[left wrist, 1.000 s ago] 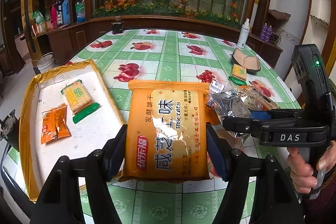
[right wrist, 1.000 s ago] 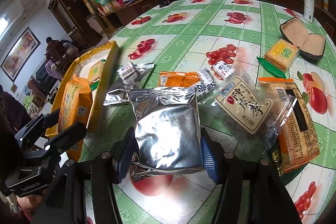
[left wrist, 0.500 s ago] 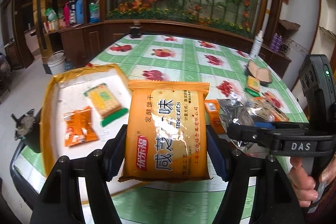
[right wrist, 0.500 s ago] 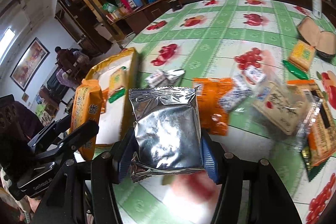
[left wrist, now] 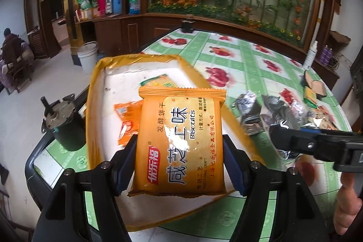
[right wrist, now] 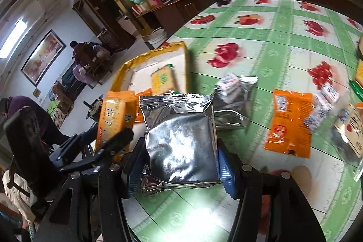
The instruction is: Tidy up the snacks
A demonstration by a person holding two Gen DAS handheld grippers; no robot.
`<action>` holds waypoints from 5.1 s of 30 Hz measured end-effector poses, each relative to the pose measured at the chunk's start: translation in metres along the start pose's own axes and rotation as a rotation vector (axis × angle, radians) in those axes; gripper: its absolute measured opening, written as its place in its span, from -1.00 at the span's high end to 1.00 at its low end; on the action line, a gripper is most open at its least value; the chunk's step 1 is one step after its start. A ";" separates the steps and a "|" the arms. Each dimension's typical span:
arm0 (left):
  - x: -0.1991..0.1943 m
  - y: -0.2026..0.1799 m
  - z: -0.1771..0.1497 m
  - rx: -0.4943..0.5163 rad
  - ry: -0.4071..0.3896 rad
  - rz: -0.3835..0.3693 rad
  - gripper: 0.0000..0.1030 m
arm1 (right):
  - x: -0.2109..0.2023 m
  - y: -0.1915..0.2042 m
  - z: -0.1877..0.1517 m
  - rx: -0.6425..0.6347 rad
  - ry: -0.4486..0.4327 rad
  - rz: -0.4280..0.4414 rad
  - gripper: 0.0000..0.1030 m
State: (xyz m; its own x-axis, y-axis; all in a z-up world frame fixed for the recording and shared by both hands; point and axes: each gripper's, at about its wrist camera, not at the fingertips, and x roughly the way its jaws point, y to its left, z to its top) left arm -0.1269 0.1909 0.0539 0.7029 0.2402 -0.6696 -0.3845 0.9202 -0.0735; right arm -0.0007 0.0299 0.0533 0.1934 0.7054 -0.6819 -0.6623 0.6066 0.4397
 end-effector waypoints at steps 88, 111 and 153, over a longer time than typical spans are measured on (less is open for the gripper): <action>-0.011 -0.011 -0.016 0.009 -0.052 0.021 -0.52 | 0.006 -0.068 0.041 0.207 -0.053 -0.120 -0.19; 0.034 -0.071 0.045 0.061 0.150 -0.273 -0.52 | -0.056 -0.118 0.011 0.245 -0.126 -0.236 0.50; 0.038 -0.127 -0.003 0.192 0.161 -0.237 -0.16 | -0.068 -0.112 0.003 0.226 -0.162 -0.168 0.50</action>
State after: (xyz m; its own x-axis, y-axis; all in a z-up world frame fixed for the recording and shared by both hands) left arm -0.0530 0.0819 0.0360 0.6500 -0.0246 -0.7595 -0.0918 0.9896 -0.1106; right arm 0.0624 -0.0854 0.0518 0.4106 0.6269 -0.6621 -0.4378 0.7725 0.4600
